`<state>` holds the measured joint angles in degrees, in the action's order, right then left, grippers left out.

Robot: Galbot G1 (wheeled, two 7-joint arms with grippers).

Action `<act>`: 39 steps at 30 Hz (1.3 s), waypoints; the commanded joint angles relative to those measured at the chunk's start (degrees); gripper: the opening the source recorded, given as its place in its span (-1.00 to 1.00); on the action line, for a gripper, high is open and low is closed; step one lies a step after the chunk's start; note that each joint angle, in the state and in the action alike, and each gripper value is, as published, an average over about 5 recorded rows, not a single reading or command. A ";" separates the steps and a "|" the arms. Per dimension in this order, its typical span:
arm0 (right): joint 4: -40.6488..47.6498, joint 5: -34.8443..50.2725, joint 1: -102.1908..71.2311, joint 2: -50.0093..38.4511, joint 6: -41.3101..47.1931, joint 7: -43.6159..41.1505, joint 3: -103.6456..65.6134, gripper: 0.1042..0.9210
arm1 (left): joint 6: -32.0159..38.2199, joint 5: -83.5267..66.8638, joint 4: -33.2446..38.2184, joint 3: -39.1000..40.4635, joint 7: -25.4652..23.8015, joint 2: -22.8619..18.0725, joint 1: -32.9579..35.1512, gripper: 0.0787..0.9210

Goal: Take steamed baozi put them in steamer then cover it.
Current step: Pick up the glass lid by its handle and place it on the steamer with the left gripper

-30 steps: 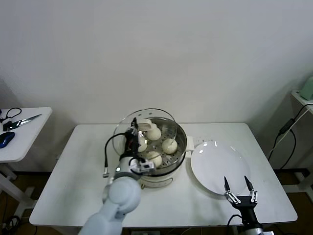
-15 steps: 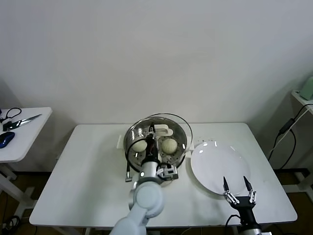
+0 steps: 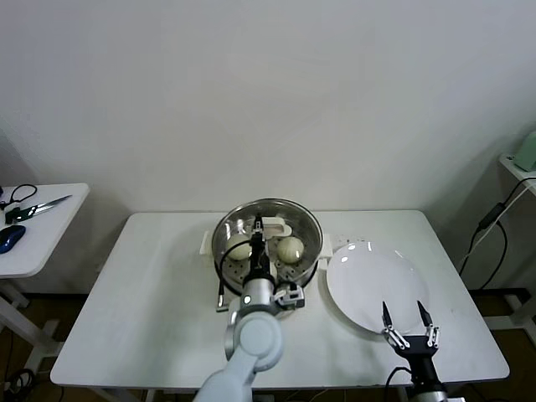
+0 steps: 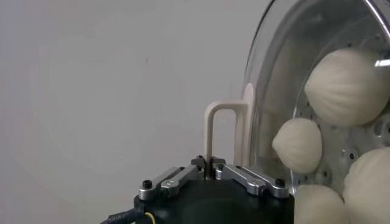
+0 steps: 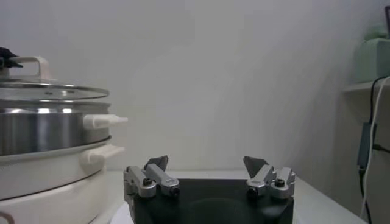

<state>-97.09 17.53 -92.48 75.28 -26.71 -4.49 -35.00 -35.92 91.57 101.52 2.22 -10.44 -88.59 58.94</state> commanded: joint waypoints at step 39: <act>-1.38 0.83 0.28 0.87 3.95 2.35 0.25 0.76 | 0.08 -1.94 -0.71 0.06 -1.64 1.73 -0.50 -0.23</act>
<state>-98.18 17.18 -92.41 76.36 -25.24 -4.29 -34.79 -36.09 88.74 102.19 3.25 -12.28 -86.03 59.03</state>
